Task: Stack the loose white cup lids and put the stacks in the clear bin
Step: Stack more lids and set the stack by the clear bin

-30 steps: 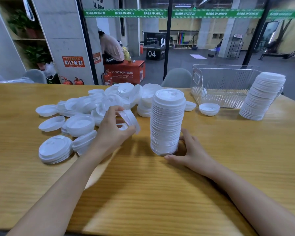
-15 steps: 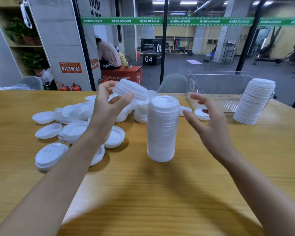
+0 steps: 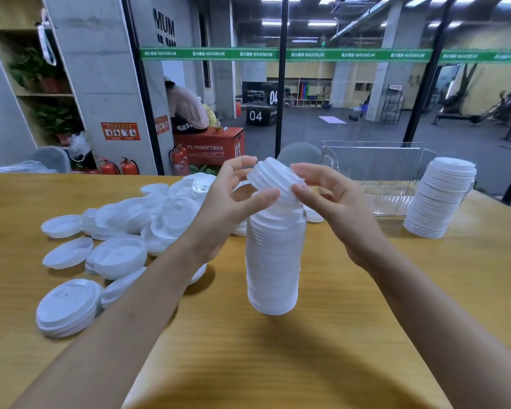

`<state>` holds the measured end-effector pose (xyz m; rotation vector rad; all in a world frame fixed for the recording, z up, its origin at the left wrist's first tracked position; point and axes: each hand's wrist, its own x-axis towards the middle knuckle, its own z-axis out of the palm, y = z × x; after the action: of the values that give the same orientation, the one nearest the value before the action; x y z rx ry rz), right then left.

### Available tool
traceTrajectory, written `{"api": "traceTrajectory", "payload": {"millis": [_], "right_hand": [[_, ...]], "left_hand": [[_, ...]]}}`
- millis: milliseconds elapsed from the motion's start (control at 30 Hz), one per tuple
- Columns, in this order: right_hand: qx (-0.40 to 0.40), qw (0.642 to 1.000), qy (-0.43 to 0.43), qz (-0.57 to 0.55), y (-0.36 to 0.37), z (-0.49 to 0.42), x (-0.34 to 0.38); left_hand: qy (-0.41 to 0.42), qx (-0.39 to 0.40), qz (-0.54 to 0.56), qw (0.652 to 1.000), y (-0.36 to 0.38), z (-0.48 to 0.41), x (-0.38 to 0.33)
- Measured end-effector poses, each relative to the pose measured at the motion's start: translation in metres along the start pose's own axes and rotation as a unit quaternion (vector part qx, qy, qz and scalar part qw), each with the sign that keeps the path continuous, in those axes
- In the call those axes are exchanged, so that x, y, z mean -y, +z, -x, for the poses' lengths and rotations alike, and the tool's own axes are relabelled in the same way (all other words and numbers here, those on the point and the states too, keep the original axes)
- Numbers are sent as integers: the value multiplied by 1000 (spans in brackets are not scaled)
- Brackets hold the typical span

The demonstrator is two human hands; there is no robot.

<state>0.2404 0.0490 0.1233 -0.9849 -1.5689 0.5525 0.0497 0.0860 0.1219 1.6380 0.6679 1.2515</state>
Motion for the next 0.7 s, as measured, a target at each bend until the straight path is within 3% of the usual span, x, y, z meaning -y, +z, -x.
{"api": "traceTrajectory", "payload": {"millis": [167, 400, 700], "right_hand": [[-32, 999, -2, -8, -8, 3, -8], [-54, 998, 32, -18, -19, 9, -10], [7, 1000, 15, 8, -22, 7, 6]], "left_hand": [[-3, 14, -48, 999, -2, 6, 11], [2, 24, -26, 999, -5, 21, 23], [-10, 30, -33, 999, -7, 25, 29]]}}
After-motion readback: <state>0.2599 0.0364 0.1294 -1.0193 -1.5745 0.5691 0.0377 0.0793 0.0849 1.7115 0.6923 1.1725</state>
